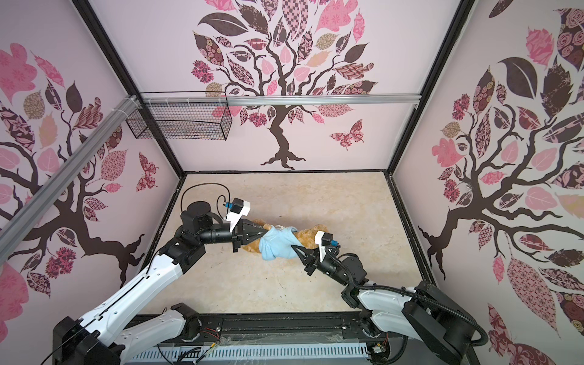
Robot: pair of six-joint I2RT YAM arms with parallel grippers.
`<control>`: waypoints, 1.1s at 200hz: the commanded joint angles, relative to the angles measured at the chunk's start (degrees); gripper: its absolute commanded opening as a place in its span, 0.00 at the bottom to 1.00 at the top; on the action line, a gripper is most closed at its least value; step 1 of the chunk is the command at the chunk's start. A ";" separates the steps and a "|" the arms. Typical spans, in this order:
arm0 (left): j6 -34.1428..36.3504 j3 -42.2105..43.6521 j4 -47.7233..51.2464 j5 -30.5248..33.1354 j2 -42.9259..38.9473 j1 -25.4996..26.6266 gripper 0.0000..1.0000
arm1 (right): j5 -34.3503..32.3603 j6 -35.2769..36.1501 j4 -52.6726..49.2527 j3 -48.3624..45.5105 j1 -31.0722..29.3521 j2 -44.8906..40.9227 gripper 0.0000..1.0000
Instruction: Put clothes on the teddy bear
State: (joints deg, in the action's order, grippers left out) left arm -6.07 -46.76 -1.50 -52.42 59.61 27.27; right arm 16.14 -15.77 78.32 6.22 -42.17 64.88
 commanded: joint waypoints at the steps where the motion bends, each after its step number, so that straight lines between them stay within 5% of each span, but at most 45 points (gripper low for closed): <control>1: -11.40 2.44 -14.11 6.52 -3.08 -2.01 0.00 | -2.83 1.34 0.95 0.54 2.09 1.06 0.00; 52: -27.73 9.16 -23.03 20.65 -4.75 -0.15 0.00 | -0.28 6.50 -0.37 1.90 2.05 2.44 0.00; 80: -11.51 5.86 -7.44 21.98 -5.79 6.45 0.00 | 1.25 9.20 -5.14 4.04 2.01 2.80 0.00; 135: 13.26 0.32 15.82 18.08 -1.74 6.57 0.00 | 4.84 16.90 -15.86 5.94 2.03 1.78 0.00; 220: 21.02 -7.09 28.33 12.15 5.32 6.57 0.27 | 11.42 22.45 -22.11 9.19 2.02 2.44 0.00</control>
State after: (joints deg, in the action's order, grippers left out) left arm 11.14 -49.47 20.80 -38.28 63.88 33.85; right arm 25.89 3.86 56.49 12.01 -40.66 67.46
